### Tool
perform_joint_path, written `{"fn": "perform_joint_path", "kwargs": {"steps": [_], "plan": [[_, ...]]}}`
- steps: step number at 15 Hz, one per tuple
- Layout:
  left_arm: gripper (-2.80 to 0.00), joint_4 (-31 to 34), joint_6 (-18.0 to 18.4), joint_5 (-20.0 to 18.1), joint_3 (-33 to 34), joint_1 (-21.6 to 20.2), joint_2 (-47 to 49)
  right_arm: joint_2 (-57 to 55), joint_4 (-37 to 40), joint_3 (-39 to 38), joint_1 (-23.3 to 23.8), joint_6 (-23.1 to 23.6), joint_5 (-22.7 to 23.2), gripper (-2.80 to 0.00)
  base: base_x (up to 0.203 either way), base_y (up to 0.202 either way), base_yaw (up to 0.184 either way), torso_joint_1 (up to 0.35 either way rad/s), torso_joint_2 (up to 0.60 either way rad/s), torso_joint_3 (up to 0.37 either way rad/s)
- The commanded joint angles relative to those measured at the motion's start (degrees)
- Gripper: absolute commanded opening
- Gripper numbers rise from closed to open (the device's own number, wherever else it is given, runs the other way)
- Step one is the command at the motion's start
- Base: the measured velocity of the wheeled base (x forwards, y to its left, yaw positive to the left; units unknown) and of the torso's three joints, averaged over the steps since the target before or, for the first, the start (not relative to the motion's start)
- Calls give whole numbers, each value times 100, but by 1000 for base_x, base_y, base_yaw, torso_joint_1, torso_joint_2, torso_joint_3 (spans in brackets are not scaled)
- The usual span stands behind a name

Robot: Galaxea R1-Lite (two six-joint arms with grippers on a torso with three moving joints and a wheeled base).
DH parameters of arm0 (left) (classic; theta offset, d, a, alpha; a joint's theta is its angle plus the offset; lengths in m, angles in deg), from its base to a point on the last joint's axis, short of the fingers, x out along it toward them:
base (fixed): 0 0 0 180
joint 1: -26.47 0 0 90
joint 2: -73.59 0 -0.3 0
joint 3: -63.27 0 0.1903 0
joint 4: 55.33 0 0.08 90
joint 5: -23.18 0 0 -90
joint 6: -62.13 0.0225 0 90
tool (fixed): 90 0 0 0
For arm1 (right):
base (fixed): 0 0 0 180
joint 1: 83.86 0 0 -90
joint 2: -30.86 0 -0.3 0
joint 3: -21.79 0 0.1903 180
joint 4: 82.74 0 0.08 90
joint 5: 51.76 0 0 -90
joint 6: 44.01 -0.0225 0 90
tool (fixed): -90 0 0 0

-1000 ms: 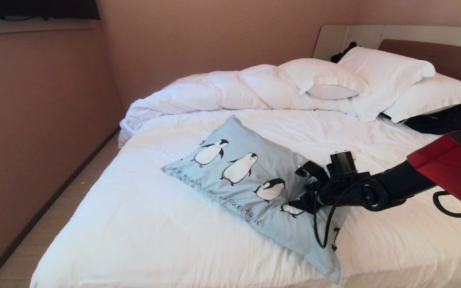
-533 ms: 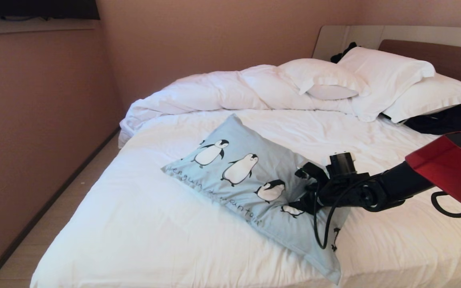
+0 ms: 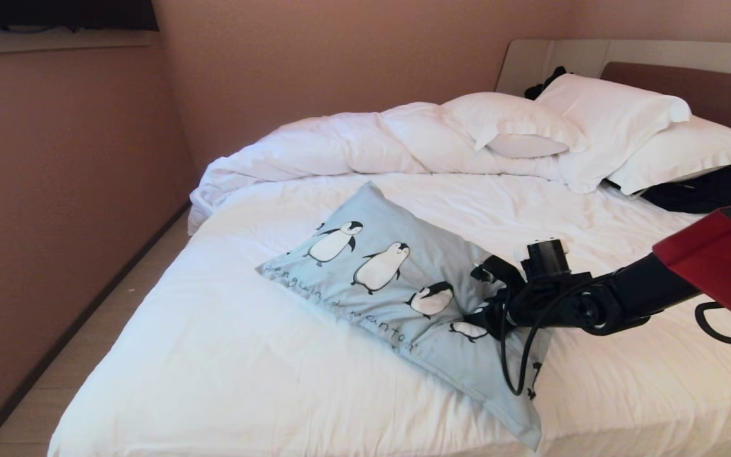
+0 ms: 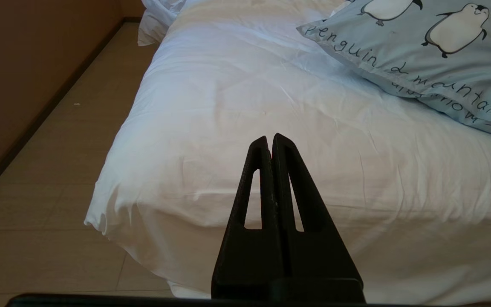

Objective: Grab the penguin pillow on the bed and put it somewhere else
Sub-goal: Pick up the pillow

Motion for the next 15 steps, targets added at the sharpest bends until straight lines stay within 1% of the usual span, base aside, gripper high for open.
{"fn": "perform_joint_path", "kwargs": {"steps": [1,10,13,15], "plan": [[-280,-2,-4,2,18,0,-2,177,-27,-32,-3,5,18,-280,0,0,0,0,0,0],[-280,-2,-4,2,18,0,-2,930,-54,-304,16,-47,115,-280,0,0,0,0,0,0],[-280,-2,-4,2,18,0,-2,1220,-54,-376,92,-56,126,-280,0,0,0,0,0,0],[-280,-2,-4,2,18,0,-2,1382,-53,-422,102,-63,254,-280,0,0,0,0,0,0]]}}
